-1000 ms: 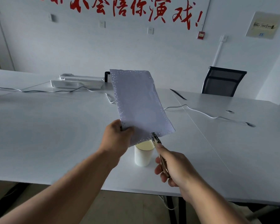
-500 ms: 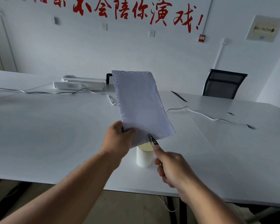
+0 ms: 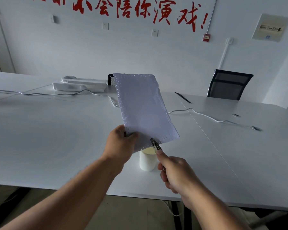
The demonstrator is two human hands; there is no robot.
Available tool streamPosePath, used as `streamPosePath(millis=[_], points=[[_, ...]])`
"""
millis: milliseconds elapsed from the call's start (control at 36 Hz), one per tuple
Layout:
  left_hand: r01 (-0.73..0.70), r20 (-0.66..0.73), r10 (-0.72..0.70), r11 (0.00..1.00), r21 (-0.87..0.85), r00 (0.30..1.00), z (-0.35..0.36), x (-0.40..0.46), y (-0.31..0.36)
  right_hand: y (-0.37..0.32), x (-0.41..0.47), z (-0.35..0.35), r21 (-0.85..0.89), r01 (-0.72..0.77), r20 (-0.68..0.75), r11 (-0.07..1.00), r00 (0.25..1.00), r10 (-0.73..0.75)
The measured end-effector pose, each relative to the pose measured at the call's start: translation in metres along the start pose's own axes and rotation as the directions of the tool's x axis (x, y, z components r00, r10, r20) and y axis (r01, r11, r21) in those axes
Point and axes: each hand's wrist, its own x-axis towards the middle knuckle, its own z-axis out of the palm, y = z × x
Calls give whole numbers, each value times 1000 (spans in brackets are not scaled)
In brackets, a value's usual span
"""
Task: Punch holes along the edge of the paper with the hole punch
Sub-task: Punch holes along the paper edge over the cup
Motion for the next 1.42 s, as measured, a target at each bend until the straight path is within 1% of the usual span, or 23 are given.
streamPosePath(millis=[250, 417, 556, 639, 944, 1194, 1417], points=[[1, -13, 0, 1000, 20, 1000, 1, 2, -4, 4, 5, 2, -40, 22, -5, 999, 1000, -22], [12, 19, -12, 1000, 20, 1000, 1, 6, -6, 6, 8, 1, -45, 7, -7, 999, 1000, -7], [1, -7, -1, 1000, 31, 1000, 3, 6, -6, 3, 6, -1, 38, -78, 30, 996, 997, 76], [-14, 14, 14, 1000, 16, 1000, 4, 7, -6, 2, 4, -4, 55, -89, 18, 995, 996, 88], [-5, 0, 5, 1000, 13, 1000, 7, 5, -9, 3, 3, 1, 12, -66, 45, 998, 997, 65], [1, -31, 0, 1000, 30, 1000, 7, 3, -6, 4, 4, 6, 22, -29, 27, 999, 999, 29], [2, -20, -1, 1000, 24, 1000, 7, 2, -8, 5, 4, 6, 29, -27, 21, 999, 999, 26]])
